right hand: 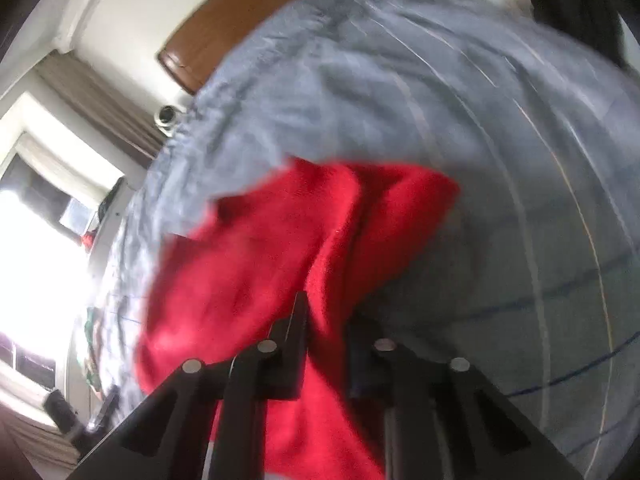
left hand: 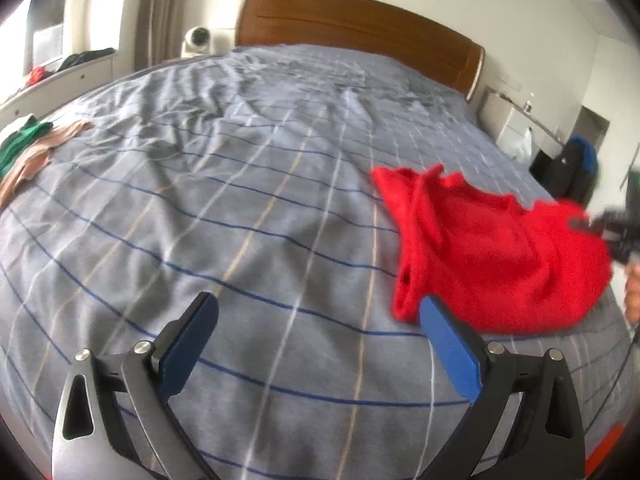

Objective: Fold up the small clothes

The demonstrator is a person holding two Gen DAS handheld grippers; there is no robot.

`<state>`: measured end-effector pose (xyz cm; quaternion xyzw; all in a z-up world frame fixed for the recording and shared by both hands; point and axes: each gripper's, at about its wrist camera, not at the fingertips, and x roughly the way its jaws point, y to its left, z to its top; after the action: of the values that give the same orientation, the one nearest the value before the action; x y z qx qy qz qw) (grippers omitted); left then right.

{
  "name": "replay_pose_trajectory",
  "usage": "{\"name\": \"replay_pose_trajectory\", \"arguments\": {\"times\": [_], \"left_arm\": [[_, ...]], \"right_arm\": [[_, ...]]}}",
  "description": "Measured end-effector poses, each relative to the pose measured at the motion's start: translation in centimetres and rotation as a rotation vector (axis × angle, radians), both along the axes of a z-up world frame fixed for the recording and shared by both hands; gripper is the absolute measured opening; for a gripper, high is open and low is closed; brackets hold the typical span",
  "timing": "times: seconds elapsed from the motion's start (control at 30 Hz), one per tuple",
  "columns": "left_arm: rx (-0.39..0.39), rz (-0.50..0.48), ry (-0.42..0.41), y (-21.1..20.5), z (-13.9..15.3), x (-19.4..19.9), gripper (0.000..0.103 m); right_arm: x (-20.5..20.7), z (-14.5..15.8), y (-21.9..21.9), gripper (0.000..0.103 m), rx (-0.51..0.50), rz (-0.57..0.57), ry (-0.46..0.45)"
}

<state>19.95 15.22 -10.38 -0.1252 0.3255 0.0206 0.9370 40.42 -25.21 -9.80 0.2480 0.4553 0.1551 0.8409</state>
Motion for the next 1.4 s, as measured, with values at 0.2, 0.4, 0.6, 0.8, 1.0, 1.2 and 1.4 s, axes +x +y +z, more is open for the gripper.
{"name": "replay_pose_trajectory", "arguments": {"times": [0.2, 0.4, 0.6, 0.8, 1.0, 1.2, 1.4], "left_arm": [[0.02, 0.015, -0.01, 0.5, 0.0, -0.1, 0.101], [0.01, 0.054, 0.021, 2.5, -0.8, 0.0, 0.101], [-0.024, 0.072, 0.017, 3.9, -0.7, -0.4, 0.101], [-0.037, 0.067, 0.012, 3.3, -0.6, -0.2, 0.101], [0.006, 0.062, 0.005, 2.0, -1.0, 0.3, 0.101], [0.018, 0.053, 0.014, 2.3, -1.4, 0.3, 0.101], [-0.049, -0.072, 0.013, 0.5, 0.8, 3.1, 0.101]], "right_arm": [[2.4, 4.5, 14.5, 0.015, -0.13, 0.21, -0.053], [2.0, -1.0, 25.6, 0.029, -0.109, 0.405, 0.039], [-1.2, 3.2, 22.6, 0.067, 0.026, 0.443, -0.141], [-3.5, 4.2, 17.3, 0.069, -0.223, 0.3, -0.266], [-7.6, -2.2, 24.4, 0.036, -0.309, 0.522, -0.334], [-10.3, -3.4, 26.5, 0.036, -0.365, 0.623, -0.361], [-10.6, -2.8, 19.4, 0.075, -0.283, 0.433, -0.317]]}}
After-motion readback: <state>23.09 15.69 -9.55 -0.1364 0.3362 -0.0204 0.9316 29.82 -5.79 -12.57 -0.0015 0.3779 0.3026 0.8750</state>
